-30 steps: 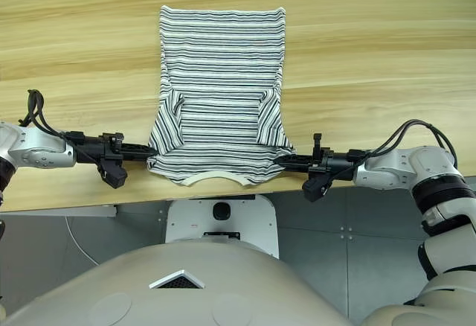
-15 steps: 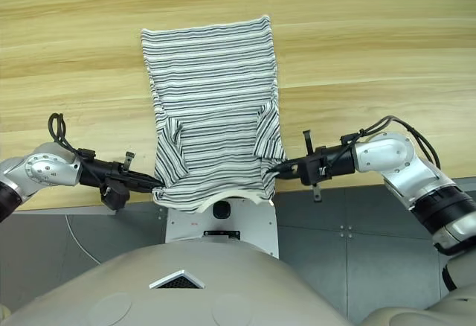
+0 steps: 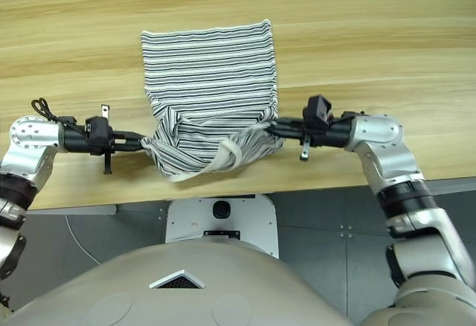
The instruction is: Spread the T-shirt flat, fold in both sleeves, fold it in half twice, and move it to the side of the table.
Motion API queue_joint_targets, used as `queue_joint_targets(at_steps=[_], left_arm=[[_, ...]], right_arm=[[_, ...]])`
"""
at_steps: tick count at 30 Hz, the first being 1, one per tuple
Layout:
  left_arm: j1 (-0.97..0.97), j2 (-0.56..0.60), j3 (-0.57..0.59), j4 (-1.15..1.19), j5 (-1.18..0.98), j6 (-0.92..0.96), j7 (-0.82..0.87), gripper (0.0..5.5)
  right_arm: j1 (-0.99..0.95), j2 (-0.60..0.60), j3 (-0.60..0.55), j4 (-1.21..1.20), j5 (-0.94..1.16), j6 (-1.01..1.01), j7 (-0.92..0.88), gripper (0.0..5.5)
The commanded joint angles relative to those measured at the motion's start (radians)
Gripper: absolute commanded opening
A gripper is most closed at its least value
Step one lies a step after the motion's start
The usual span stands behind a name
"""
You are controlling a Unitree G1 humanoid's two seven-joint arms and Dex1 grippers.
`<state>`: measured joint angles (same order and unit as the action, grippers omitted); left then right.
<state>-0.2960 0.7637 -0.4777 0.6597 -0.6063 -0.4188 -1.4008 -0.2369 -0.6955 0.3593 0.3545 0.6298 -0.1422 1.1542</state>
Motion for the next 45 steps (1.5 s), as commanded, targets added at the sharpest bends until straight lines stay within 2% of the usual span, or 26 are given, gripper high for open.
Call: queue_joint_targets(at_steps=[1,5,12,16,18,22,26,31,36,41,45], left_arm=[[-0.080,-0.081,0.123,0.075,-0.024,0.139,-0.087,0.11],[-0.111,-0.134,0.245,0.099,-0.045,0.260,-0.142,0.11],[-0.154,-0.193,0.389,0.081,-0.045,0.397,-0.173,0.11],[-0.250,-0.248,0.497,0.211,-0.036,0.425,-0.086,0.11],[-0.293,-0.276,0.530,0.305,0.009,0.378,-0.012,0.11],[-0.349,-0.332,0.509,0.478,0.183,0.237,0.229,0.11],[-0.369,-0.371,0.466,0.554,0.344,0.168,0.393,0.11],[-0.384,-0.404,0.451,0.585,0.454,0.149,0.501,0.11],[-0.443,-0.425,0.541,0.593,0.430,0.099,0.597,0.11],[-0.485,-0.446,0.588,0.602,0.441,0.078,0.649,0.11],[-0.498,-0.454,0.574,0.621,0.488,0.091,0.736,0.11]], right_arm=[[-0.079,0.122,-0.101,0.111,-0.022,0.027,-0.043,0.10],[-0.134,0.213,-0.196,0.224,-0.057,-0.007,-0.079,0.10],[-0.231,0.318,-0.308,0.395,-0.149,-0.083,-0.152,0.10],[-0.285,0.358,-0.346,0.484,-0.222,-0.136,-0.232,0.10],[-0.310,0.378,-0.359,0.522,-0.258,-0.164,-0.281,0.10],[-0.359,0.431,-0.360,0.561,-0.348,-0.193,-0.429,0.10],[-0.415,0.469,-0.346,0.611,-0.454,-0.183,-0.605,0.10],[-0.488,0.480,-0.350,0.718,-0.537,-0.174,-0.739,0.10],[-0.557,0.477,-0.349,0.842,-0.604,-0.132,-0.853,0.10],[-0.587,0.483,-0.344,0.898,-0.653,-0.111,-0.910,0.10],[-0.593,0.495,-0.351,0.913,-0.670,-0.112,-0.931,0.10]])
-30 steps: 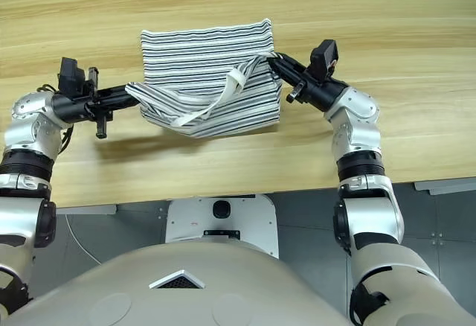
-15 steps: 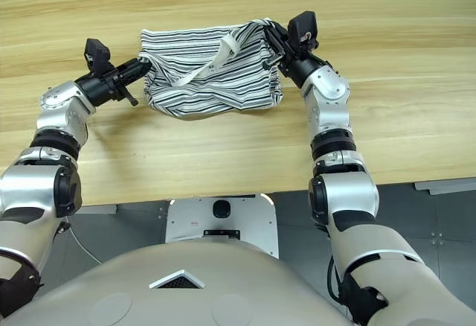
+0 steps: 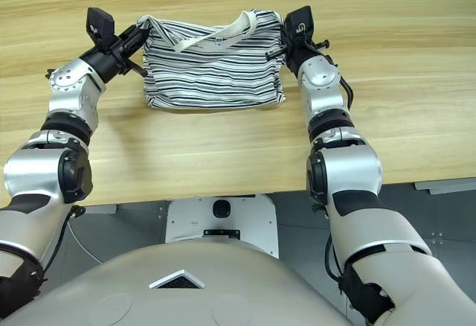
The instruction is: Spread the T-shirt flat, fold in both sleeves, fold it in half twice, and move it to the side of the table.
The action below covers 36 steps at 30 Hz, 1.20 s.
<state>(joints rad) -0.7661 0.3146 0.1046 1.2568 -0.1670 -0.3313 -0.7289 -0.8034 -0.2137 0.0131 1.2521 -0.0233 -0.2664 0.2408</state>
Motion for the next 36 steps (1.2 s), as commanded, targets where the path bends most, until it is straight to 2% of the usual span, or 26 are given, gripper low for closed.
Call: queue_joint_targets(at_steps=[1,8,9,12,17,25,28,32,36], left_arm=[[-0.027,-0.006,-0.015,0.028,0.064,0.012,0.079,0.11],[-0.013,-0.007,-0.083,0.064,0.198,0.108,0.227,0.11],[-0.010,-0.011,-0.084,0.065,0.204,0.126,0.217,0.41],[-0.012,-0.029,-0.062,0.068,0.193,0.181,0.212,0.80],[-0.050,-0.073,0.082,0.063,0.067,0.281,0.285,1.63],[-0.123,-0.136,0.225,0.036,-0.072,0.264,0.280,2.86],[-0.144,-0.110,0.282,0.042,-0.104,0.248,0.398,3.35],[-0.136,-0.069,0.310,0.055,-0.097,0.233,0.538,3.35],[-0.127,-0.019,0.236,0.040,0.014,0.117,0.672,3.35]], right_arm=[[-0.027,0.015,-0.006,0.018,-0.020,0.013,-0.019,0.10],[-0.058,0.017,0.001,0.041,-0.049,0.046,0.007,0.10],[-0.063,0.016,0.004,0.045,-0.053,0.059,0.029,0.10],[-0.078,0.014,-0.015,0.055,-0.043,0.111,0.055,0.61],[-0.088,0.020,-0.099,0.057,0.017,0.165,0.040,1.57],[-0.097,0.042,-0.193,0.053,0.087,0.145,0.080,2.95],[-0.102,0.041,-0.252,0.044,0.132,0.088,0.027,3.51],[-0.101,0.026,-0.290,0.033,0.145,-0.017,-0.051,3.51],[-0.079,0.026,-0.214,0.007,0.051,-0.148,-0.121,3.51]])
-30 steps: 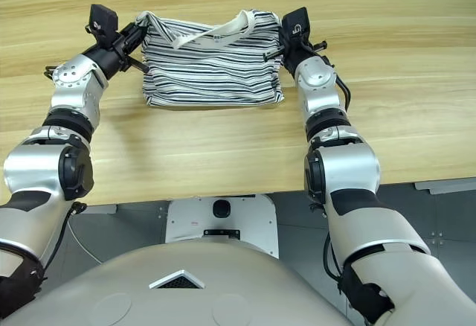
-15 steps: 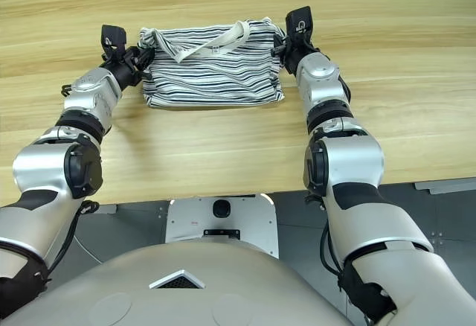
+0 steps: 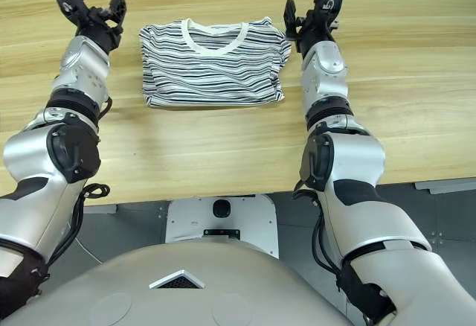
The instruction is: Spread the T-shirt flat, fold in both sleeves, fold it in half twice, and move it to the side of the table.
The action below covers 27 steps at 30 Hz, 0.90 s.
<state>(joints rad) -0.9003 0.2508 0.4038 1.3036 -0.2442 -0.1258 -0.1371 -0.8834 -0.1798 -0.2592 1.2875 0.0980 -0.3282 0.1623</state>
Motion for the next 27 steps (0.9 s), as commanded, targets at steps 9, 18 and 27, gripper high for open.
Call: queue_joint_targets(at_steps=[9,18,27], left_arm=[[-0.128,0.203,-0.677,-0.035,0.764,-0.436,0.067,3.35],[-0.130,0.159,-0.736,0.059,0.756,-0.483,-0.378,3.35],[-0.063,0.133,-0.563,0.042,0.493,-0.367,-0.928,4.84]], right_arm=[[0.176,0.087,0.376,-0.299,-0.316,-0.117,0.034,3.51],[0.538,0.051,0.505,-1.028,-0.384,0.100,0.111,3.51],[0.797,-0.035,0.519,-1.455,-0.333,0.259,0.219,3.53]])
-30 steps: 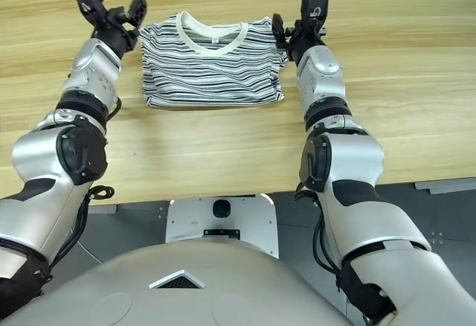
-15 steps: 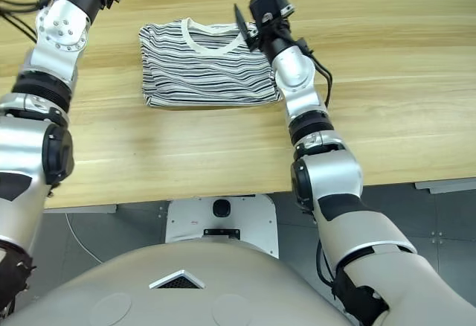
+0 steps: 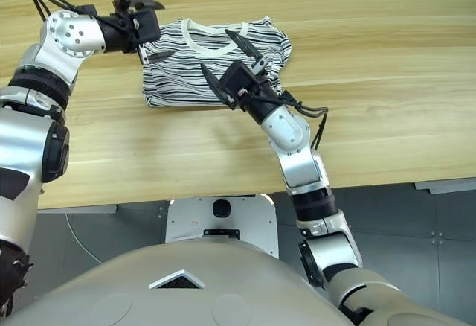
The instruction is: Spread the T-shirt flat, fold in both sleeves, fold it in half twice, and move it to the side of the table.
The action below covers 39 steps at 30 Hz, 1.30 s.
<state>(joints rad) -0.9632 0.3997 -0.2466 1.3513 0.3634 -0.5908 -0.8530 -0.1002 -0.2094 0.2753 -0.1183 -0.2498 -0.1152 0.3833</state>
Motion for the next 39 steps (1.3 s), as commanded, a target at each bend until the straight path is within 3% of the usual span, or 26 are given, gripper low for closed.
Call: queue_joint_targets(at_steps=[1,4,6,18,31,35,39], left_arm=[[-0.006,-0.019,0.108,-0.010,-0.146,0.132,-0.275,5.05],[-0.042,-0.013,0.105,-0.020,-0.163,0.231,-0.447,5.47],[-0.066,-0.015,0.087,-0.028,-0.143,0.258,-0.457,5.47],[-0.169,-0.089,0.024,0.004,-0.040,0.337,-0.251,5.47],[0.058,-0.057,-0.221,0.025,0.213,0.251,-0.075,5.47],[0.121,-0.059,-0.206,0.017,0.154,0.228,-0.190,5.47],[0.193,-0.067,-0.206,-0.009,0.129,0.223,-0.075,5.47]], right_arm=[[0.014,-0.004,-0.017,-0.046,0.016,0.051,-0.008,3.53],[0.011,0.020,-0.009,-0.035,0.021,0.060,-0.030,3.53],[0.012,0.030,0.002,-0.049,0.024,0.067,-0.036,3.53],[0.065,0.054,0.044,-0.100,0.022,0.068,-0.067,3.53],[0.087,0.061,0.055,-0.153,0.033,0.065,-0.085,3.53],[0.084,0.053,0.042,-0.149,0.025,0.054,-0.094,3.53],[0.073,0.053,0.027,-0.153,0.035,0.049,-0.102,3.53]])
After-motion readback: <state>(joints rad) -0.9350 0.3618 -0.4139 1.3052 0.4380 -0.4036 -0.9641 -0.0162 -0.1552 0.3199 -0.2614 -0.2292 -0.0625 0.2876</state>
